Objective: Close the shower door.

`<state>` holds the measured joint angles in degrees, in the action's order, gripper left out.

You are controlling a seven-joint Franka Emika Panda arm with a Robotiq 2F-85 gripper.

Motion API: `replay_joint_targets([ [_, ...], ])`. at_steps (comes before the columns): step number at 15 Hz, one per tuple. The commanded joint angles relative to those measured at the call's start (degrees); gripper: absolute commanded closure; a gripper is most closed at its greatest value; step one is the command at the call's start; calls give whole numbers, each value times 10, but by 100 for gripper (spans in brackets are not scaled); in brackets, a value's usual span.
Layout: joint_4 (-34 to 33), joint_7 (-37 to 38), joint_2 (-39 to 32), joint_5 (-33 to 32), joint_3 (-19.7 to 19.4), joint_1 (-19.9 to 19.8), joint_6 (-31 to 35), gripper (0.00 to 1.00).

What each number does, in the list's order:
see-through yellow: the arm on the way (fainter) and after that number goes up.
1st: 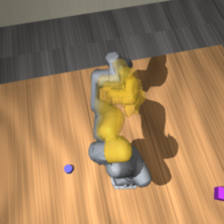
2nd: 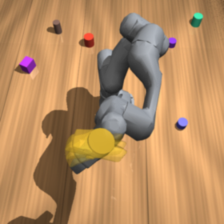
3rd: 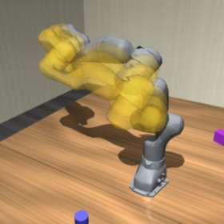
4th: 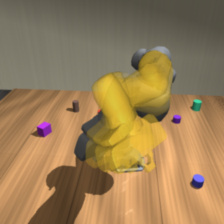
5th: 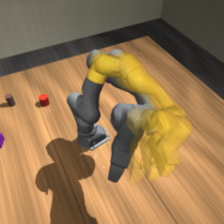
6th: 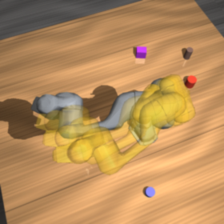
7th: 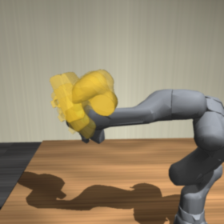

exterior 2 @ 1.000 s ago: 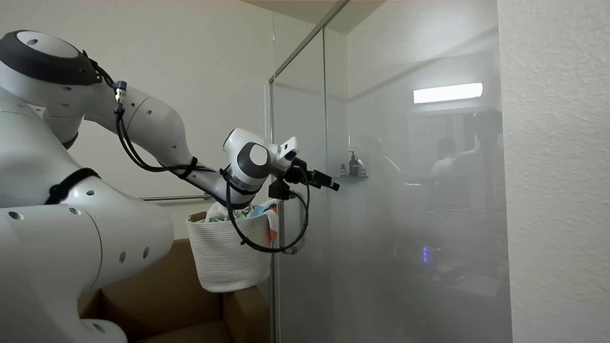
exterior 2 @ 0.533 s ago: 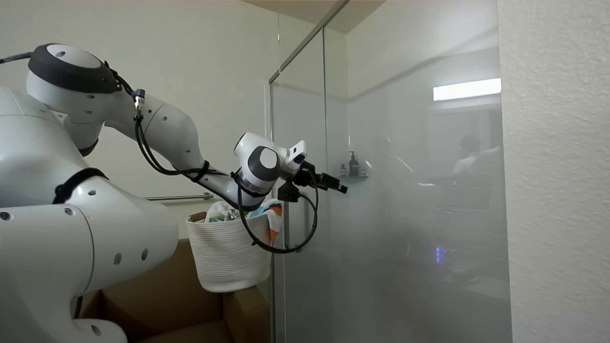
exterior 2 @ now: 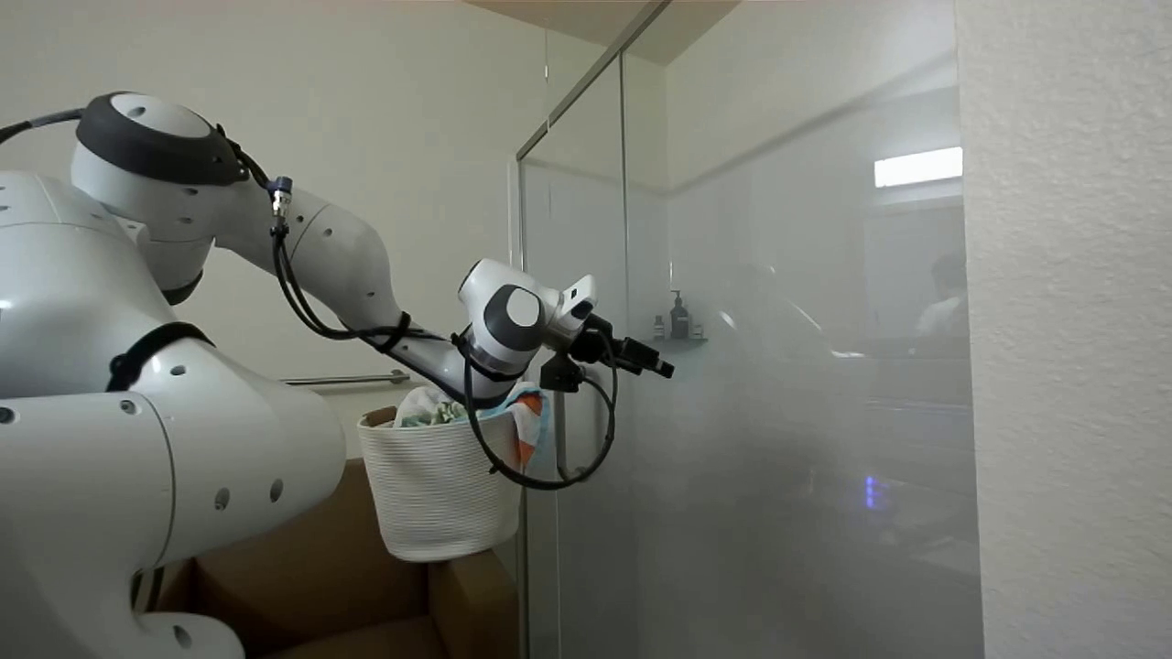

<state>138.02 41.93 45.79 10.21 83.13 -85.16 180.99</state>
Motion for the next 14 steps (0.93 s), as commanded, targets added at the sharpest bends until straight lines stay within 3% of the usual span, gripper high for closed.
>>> replay_joint_targets([
  [1, -22, -21, -12, 5, 12, -18, -14, 0],
  [14, -109, -25, -2, 4, 87, -121, -57, 0],
])
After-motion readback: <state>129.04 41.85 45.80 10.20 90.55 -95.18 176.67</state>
